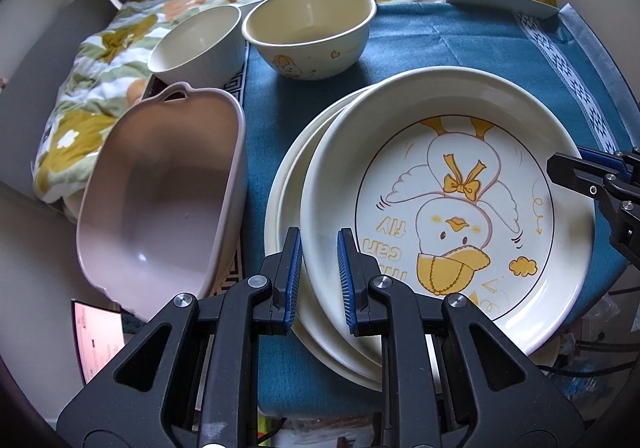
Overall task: Organize plates and bowls
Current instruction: 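Lift the small duck-print plate and lower it onto the stacked plates, then open the grippers to release the small plate and withdraw upward, then grasp the pink handled bowl rim with the right gripper while the left gripper grips beside it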
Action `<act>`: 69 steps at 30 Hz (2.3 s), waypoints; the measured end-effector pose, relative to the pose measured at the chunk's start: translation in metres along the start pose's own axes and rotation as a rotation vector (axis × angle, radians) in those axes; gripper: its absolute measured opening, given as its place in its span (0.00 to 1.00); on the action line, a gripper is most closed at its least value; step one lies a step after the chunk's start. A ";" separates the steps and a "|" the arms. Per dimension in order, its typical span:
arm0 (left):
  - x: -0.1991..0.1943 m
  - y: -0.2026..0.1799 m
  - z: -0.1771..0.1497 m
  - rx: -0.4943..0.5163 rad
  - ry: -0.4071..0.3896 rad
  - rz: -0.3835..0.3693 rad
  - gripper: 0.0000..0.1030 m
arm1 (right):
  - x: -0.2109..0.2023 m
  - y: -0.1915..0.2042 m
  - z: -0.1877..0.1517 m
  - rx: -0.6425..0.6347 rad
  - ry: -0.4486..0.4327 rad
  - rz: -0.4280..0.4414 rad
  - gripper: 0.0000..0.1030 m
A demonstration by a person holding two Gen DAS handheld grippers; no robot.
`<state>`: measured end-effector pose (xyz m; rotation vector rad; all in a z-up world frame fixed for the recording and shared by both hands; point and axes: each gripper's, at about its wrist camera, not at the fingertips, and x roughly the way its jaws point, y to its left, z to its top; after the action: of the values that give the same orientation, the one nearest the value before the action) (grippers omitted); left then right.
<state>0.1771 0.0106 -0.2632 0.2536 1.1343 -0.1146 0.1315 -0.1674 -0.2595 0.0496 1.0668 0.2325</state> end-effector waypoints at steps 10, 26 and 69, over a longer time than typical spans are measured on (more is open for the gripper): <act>0.000 0.000 0.004 -0.012 0.027 0.018 0.15 | -0.001 0.002 0.000 -0.003 0.002 0.002 0.15; -0.008 0.003 0.004 -0.022 0.027 0.034 0.15 | -0.003 -0.001 -0.001 -0.016 0.003 0.024 0.15; -0.023 0.224 -0.034 -0.531 0.029 -0.270 0.71 | 0.031 0.127 0.109 -0.167 0.133 0.374 0.90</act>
<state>0.1864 0.2347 -0.2244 -0.3720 1.1814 -0.0441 0.2202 -0.0291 -0.2139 0.0840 1.1624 0.6698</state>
